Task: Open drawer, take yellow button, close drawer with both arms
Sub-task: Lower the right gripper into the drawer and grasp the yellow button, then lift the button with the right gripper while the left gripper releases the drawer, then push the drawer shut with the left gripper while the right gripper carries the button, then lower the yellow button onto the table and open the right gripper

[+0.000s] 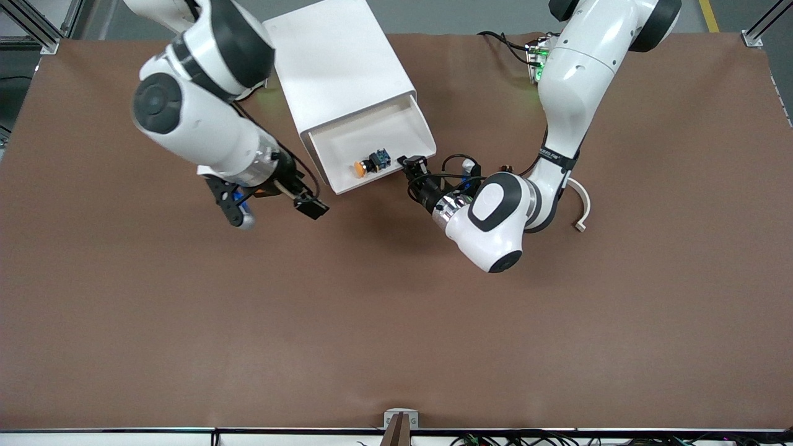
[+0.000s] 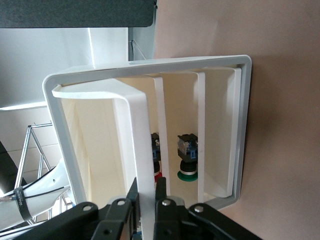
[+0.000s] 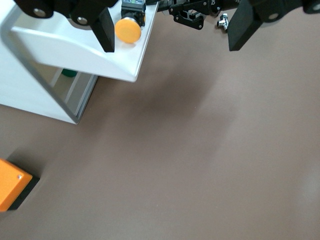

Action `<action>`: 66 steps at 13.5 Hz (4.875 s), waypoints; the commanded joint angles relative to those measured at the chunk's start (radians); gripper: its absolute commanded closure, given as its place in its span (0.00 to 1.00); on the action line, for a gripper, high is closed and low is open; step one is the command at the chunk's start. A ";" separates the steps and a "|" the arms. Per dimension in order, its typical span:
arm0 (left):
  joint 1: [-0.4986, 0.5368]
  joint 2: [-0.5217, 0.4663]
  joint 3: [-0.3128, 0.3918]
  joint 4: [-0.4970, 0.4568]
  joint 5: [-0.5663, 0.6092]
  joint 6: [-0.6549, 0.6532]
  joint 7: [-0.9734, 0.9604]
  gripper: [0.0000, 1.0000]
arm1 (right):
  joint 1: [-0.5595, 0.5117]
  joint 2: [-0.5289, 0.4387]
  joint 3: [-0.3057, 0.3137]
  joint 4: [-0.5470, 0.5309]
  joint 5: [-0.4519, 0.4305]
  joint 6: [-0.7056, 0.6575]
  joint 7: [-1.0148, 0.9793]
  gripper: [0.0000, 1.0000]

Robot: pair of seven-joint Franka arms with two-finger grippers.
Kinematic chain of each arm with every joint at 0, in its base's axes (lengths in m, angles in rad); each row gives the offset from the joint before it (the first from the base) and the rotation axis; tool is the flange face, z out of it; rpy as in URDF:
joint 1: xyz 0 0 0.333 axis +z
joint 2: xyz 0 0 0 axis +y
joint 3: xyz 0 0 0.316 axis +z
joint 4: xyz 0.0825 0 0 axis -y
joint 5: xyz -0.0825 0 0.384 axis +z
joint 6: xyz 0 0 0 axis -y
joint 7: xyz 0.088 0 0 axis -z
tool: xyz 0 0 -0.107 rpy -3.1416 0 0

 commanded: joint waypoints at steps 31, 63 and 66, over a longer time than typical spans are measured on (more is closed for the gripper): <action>0.308 -0.126 0.021 0.100 0.547 0.017 0.817 0.00 | -0.007 0.065 0.099 0.003 -0.220 0.036 -0.040 1.00; -0.018 -0.267 -0.377 -0.201 0.850 0.447 1.101 0.00 | -0.340 0.447 -0.278 -0.016 -0.222 0.326 -1.515 0.13; -0.083 -0.255 -0.381 -0.202 0.847 0.445 1.095 0.00 | -0.329 0.429 -0.276 -0.014 -0.222 0.316 -1.515 0.00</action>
